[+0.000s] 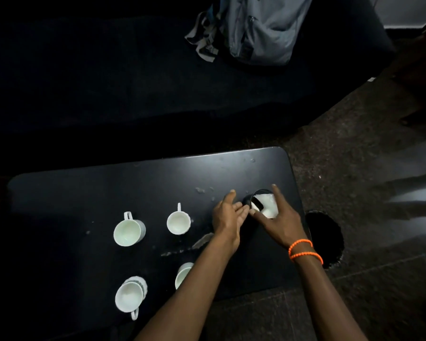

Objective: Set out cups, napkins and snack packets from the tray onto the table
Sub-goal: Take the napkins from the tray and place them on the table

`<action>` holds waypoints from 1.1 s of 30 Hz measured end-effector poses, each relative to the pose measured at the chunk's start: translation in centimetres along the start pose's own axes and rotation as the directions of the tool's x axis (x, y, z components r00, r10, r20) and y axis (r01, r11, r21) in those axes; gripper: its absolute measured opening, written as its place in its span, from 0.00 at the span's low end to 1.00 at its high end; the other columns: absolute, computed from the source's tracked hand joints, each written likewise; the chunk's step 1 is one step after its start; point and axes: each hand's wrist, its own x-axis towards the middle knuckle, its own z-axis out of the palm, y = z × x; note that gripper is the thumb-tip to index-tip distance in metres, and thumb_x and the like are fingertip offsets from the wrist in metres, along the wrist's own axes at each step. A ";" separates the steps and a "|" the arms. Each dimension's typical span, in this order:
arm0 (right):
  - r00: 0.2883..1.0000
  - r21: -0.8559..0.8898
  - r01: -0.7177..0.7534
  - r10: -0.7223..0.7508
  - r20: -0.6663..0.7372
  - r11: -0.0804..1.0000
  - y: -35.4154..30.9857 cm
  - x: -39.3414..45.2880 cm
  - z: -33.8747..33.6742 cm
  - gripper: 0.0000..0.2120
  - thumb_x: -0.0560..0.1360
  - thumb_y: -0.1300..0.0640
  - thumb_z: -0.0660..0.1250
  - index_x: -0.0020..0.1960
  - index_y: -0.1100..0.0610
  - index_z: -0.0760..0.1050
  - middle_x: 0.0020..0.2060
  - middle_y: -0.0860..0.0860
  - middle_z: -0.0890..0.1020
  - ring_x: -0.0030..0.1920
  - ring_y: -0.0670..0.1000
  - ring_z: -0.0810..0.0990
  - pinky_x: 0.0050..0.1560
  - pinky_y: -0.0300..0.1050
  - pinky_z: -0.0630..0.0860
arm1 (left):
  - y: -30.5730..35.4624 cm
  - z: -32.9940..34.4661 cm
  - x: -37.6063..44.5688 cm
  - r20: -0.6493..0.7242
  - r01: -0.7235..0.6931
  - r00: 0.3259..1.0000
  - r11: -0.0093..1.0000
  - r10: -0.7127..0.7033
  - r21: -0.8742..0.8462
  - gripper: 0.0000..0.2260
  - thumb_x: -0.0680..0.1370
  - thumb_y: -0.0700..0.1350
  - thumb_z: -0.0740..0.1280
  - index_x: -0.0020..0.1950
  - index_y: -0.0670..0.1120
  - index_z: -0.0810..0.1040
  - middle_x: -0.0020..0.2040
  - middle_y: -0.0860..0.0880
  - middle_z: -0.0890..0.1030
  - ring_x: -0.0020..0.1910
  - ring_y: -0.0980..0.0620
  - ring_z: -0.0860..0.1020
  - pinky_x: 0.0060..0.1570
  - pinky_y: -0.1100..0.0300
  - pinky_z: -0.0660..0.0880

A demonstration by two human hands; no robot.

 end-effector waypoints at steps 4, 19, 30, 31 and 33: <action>0.999 0.045 0.021 -0.019 -0.050 0.999 0.8 0.6 -0.3 0.61 0.58 0.36 0.81 0.81 0.46 0.51 0.79 0.52 0.63 0.78 0.52 0.62 0.76 0.51 0.64 | 0.5 -1.1 0.4 -0.012 -0.048 0.999 0.996 0.049 0.072 0.21 0.82 0.49 0.67 0.71 0.37 0.73 0.67 0.32 0.77 0.57 0.41 0.81 0.61 0.52 0.79; 0.986 -0.091 0.164 -0.164 0.009 0.982 2.3 3.5 0.9 0.67 0.56 0.51 0.86 0.82 0.48 0.45 0.80 0.52 0.59 0.78 0.56 0.60 0.76 0.56 0.64 | -1.7 -1.1 1.1 0.222 -0.173 0.972 0.876 0.077 0.450 0.29 0.81 0.65 0.59 0.75 0.48 0.73 0.60 0.56 0.76 0.52 0.62 0.76 0.57 0.60 0.73; 0.961 -0.051 0.202 -0.208 -0.182 0.978 2.2 -0.9 3.7 0.53 0.62 0.55 0.83 0.80 0.57 0.59 0.66 0.60 0.74 0.66 0.60 0.74 0.65 0.51 0.73 | -2.1 -2.8 -0.8 0.287 -0.210 0.955 0.848 0.071 0.487 0.33 0.82 0.67 0.54 0.77 0.44 0.70 0.76 0.43 0.73 0.73 0.49 0.73 0.73 0.52 0.68; 0.960 -0.046 0.206 -0.211 -0.182 0.977 2.2 -1.7 4.2 0.53 0.62 0.56 0.84 0.80 0.58 0.59 0.66 0.60 0.75 0.65 0.60 0.75 0.64 0.49 0.72 | -2.4 -3.6 -1.1 0.270 -0.194 0.960 0.863 0.069 0.467 0.32 0.83 0.65 0.55 0.77 0.43 0.70 0.76 0.42 0.73 0.73 0.49 0.73 0.72 0.54 0.68; 0.964 -0.043 0.205 -0.209 -0.165 0.978 1.9 -3.3 5.2 0.54 0.61 0.57 0.83 0.80 0.59 0.58 0.66 0.60 0.75 0.65 0.59 0.74 0.63 0.45 0.69 | -2.7 -5.2 -1.7 0.242 -0.149 0.969 0.888 0.044 0.436 0.30 0.84 0.61 0.55 0.77 0.41 0.68 0.76 0.41 0.72 0.75 0.48 0.72 0.70 0.57 0.67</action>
